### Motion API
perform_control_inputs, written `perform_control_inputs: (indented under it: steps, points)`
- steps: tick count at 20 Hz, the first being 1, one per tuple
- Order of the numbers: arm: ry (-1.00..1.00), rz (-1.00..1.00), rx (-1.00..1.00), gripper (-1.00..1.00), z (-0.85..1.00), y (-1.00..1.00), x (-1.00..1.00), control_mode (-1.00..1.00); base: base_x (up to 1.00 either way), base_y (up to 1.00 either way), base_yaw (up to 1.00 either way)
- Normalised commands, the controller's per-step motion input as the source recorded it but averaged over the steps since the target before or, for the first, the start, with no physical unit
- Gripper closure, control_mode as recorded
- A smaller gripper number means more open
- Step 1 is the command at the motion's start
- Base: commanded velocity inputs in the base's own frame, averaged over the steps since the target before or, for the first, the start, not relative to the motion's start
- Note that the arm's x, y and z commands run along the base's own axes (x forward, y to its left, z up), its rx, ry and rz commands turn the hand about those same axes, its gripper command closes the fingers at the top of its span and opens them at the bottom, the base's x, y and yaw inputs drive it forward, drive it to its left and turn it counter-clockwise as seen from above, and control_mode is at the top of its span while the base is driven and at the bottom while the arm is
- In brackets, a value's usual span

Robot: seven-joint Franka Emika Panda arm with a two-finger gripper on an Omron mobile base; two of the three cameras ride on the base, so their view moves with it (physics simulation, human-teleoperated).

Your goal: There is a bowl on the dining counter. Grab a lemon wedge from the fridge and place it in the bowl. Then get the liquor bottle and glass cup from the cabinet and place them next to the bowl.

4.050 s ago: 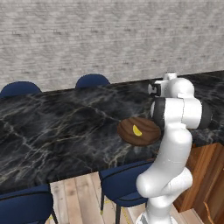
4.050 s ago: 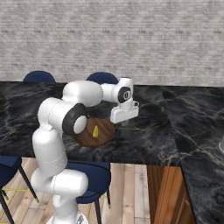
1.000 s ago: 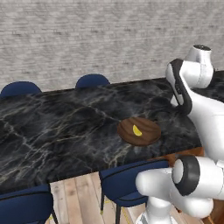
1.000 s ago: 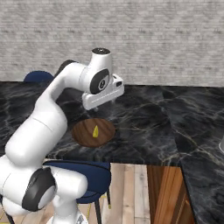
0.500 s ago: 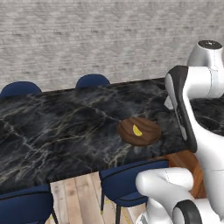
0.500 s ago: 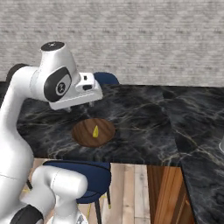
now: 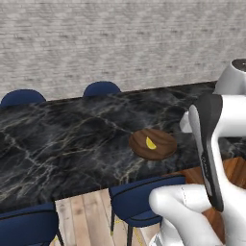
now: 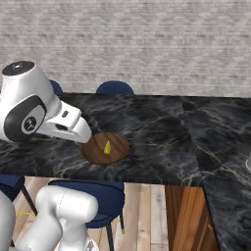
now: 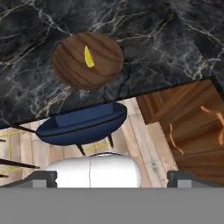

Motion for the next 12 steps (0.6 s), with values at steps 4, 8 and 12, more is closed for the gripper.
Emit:
perform_control_inputs:
  steps: [4, 8, 12]
  points:
    - [0.0, -0.12, 0.15, -1.0, 0.03, 0.37, -0.45, -1.0, 0.0, 0.0, 0.0]
    - [0.0, -0.01, 0.07, -1.0, 0.0, 0.52, -0.43, -1.0, 0.0, 0.0, 0.0]
    - [0.0, 0.02, 0.01, -1.0, 0.0, 0.25, -0.21, -1.0, 0.0, 0.0, 0.0]
